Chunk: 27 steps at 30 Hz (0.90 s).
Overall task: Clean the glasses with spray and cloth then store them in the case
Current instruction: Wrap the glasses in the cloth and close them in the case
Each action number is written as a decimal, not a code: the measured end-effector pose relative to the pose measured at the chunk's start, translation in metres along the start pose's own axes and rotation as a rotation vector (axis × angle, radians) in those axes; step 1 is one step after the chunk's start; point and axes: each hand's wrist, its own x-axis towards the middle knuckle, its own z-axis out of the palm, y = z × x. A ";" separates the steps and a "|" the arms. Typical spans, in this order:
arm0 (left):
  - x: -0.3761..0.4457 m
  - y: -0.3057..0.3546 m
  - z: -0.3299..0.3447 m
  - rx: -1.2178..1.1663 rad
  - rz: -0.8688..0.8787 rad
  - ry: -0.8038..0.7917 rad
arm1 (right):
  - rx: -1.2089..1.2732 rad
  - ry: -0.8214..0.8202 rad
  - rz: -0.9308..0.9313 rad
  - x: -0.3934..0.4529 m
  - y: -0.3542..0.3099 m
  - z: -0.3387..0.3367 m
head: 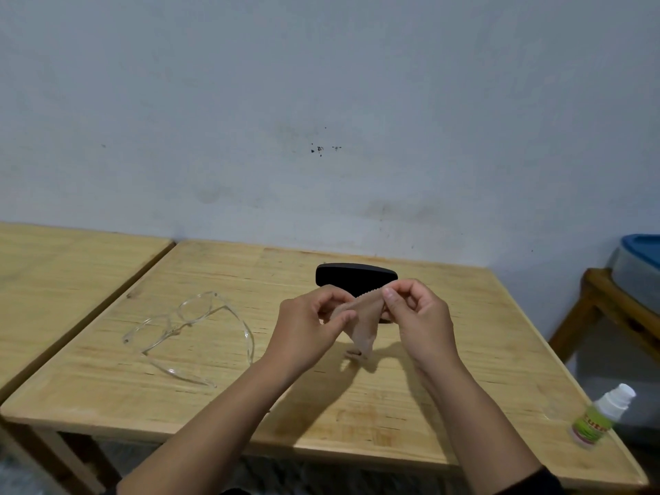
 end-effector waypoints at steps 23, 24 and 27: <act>-0.001 0.020 -0.041 0.061 0.112 -0.096 | 0.150 0.192 -0.009 0.010 -0.036 -0.034; -0.002 0.020 -0.042 0.100 0.130 -0.093 | 0.151 0.195 -0.006 0.009 -0.036 -0.034; -0.004 0.021 -0.046 0.174 0.144 -0.067 | 0.145 0.198 0.003 0.005 -0.035 -0.035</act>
